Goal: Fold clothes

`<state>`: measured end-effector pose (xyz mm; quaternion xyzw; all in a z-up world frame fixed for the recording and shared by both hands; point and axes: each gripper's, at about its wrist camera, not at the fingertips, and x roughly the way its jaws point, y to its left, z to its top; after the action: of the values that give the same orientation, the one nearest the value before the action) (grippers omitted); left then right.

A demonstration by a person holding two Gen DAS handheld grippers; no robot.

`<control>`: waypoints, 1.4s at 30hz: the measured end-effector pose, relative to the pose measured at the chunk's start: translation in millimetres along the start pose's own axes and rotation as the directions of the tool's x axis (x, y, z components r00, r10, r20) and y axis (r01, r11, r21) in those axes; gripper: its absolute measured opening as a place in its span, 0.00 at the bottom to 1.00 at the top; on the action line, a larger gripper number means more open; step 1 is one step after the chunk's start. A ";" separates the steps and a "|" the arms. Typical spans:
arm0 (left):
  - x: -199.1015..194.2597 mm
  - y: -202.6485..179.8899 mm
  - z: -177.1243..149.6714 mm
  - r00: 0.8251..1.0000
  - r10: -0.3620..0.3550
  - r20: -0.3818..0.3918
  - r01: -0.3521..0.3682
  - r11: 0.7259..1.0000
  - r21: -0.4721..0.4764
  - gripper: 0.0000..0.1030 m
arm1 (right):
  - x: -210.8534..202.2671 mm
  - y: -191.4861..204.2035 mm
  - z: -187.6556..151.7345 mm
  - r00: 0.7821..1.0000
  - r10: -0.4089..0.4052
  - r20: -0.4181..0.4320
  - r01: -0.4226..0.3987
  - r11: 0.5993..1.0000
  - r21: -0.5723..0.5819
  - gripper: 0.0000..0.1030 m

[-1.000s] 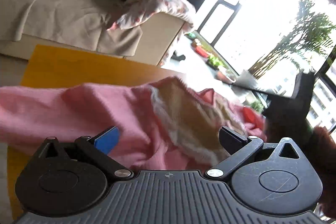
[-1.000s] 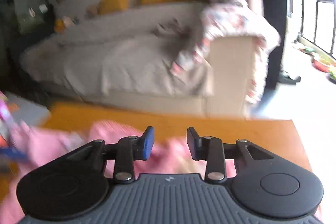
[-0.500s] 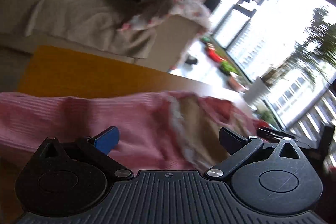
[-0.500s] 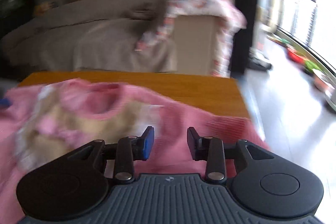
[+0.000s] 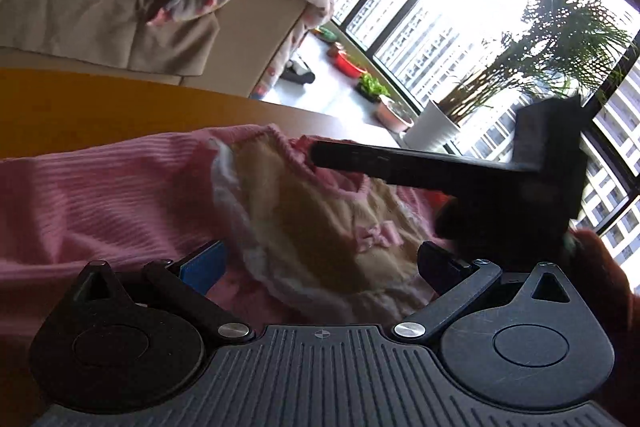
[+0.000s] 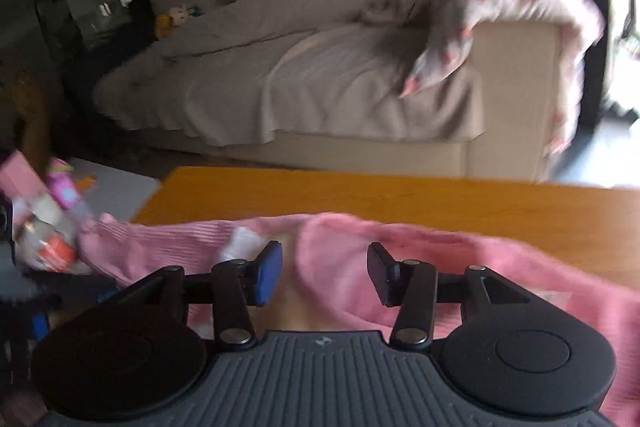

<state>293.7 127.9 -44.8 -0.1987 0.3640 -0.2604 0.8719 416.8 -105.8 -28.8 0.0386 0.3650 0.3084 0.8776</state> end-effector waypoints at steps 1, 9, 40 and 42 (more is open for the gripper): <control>-6.4 3.4 -1.3 1.000 0.003 0.012 -0.003 1.000 0.003 1.00 | 11.5 1.5 -0.9 0.999 0.023 -0.025 -0.023 1.000 0.003 0.46; -39.4 26.7 18.3 0.989 0.047 0.139 -0.057 0.996 0.067 1.00 | 22.3 7.2 11.3 0.979 0.193 0.060 -0.199 0.973 0.121 0.04; -45.4 -47.4 -26.4 0.978 0.208 -0.031 -0.193 0.945 0.263 1.00 | -184.9 -33.0 -80.8 0.928 -0.299 0.221 0.331 0.935 -0.124 0.62; -60.8 -62.7 -49.1 0.975 0.218 -0.047 -0.196 0.936 0.293 1.00 | -208.4 -9.0 -99.5 0.926 -0.297 0.234 0.345 0.917 -0.202 0.62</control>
<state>201.6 107.3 -11.1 -0.0206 0.3756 -0.2247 0.8989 242.1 -247.4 24.4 -0.0975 0.2369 0.1959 0.9466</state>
